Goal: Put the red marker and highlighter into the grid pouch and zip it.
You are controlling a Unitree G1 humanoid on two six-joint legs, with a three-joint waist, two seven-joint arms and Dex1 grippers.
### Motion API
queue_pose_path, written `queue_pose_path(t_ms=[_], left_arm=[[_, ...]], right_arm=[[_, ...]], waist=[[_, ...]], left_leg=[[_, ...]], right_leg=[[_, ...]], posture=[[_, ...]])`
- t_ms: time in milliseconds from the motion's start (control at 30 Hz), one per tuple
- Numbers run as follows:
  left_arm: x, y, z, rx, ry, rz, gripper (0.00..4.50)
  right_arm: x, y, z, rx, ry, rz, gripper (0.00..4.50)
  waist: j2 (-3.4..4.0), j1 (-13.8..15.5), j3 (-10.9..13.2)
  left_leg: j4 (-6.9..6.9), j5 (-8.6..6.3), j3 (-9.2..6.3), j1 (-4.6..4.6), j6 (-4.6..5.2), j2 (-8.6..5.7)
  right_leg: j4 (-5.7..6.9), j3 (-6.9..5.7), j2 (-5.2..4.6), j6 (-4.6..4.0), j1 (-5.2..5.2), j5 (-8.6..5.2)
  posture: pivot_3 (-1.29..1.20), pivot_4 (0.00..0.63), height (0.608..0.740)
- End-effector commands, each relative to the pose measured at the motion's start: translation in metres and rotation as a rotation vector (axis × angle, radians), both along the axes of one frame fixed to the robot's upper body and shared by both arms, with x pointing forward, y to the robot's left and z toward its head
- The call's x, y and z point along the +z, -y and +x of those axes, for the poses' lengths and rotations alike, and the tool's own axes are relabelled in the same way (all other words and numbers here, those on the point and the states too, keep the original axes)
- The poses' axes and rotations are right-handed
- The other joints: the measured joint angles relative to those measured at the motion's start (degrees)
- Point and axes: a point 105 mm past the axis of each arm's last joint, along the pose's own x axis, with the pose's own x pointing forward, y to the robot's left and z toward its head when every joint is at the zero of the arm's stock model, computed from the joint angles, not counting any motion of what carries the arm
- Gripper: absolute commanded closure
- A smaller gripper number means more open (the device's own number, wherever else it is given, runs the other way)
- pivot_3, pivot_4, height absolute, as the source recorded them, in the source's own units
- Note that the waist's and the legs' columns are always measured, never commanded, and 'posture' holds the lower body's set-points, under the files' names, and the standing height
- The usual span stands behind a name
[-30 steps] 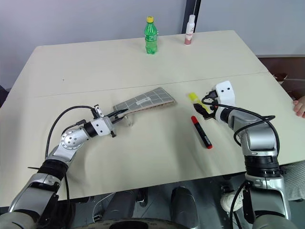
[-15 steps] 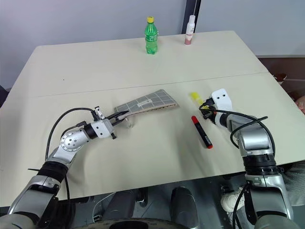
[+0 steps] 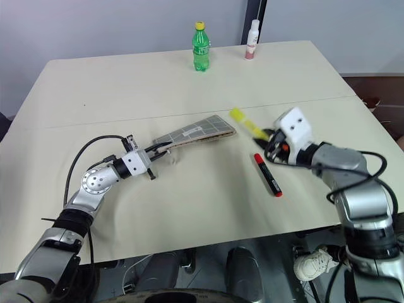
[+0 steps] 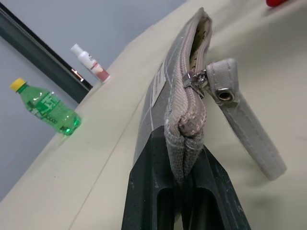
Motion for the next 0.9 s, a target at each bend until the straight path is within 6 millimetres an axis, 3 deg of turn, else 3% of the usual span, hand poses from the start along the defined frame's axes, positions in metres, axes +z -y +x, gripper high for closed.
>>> queue_pose_path(t_ms=[33,133,333,600,900], left_arm=[[0.018,0.0,0.004,-0.002,0.044,-0.046,4.5],[0.018,0.003,0.004,-0.018,0.046,-0.044,4.5],[0.019,0.005,0.004,-0.024,0.048,-0.043,4.5],[0.018,0.008,-0.001,-0.05,0.068,-0.01,4.5],[0.019,0.022,-0.013,-0.189,0.116,0.121,4.5]], right_arm=[[0.008,-0.02,-0.015,0.117,0.045,-0.018,3.63],[0.003,-0.025,-0.008,0.095,0.06,-0.034,3.63],[-0.003,-0.016,0.017,-0.01,0.094,-0.076,3.63],[-0.009,-0.008,0.023,-0.018,0.085,-0.136,3.63],[0.005,-0.035,0.033,0.124,0.195,-0.346,3.63]], waist=[[0.0,0.0,0.0],[0.0,-0.1,0.0],[-0.01,0.1,0.0],[-0.01,0.0,0.0],[-0.01,0.0,0.0]], left_leg=[[0.0,0.0,0.01,0.0,0.0,0.0],[0.03,0.0,0.01,0.01,-0.01,0.01],[0.03,0.0,0.03,-0.02,-0.01,-0.01],[0.03,0.0,0.05,-0.02,0.0,-0.02],[0.03,0.0,0.07,-0.03,-0.01,-0.01]], right_leg=[[0.0,0.0,-0.02,-0.05,0.0,-0.02],[-0.01,0.0,-0.04,-0.08,0.0,-0.01],[-0.03,-0.01,-0.07,-0.08,-0.03,0.0],[-0.02,-0.01,-0.05,0.09,-0.03,0.1],[-0.02,-0.01,-0.05,-0.08,-0.08,0.01]], posture=[[0.0,0.15,0.74],[0.0,0.15,0.74],[0.0,0.15,0.74],[0.0,0.15,0.74],[0.0,0.15,0.74]])
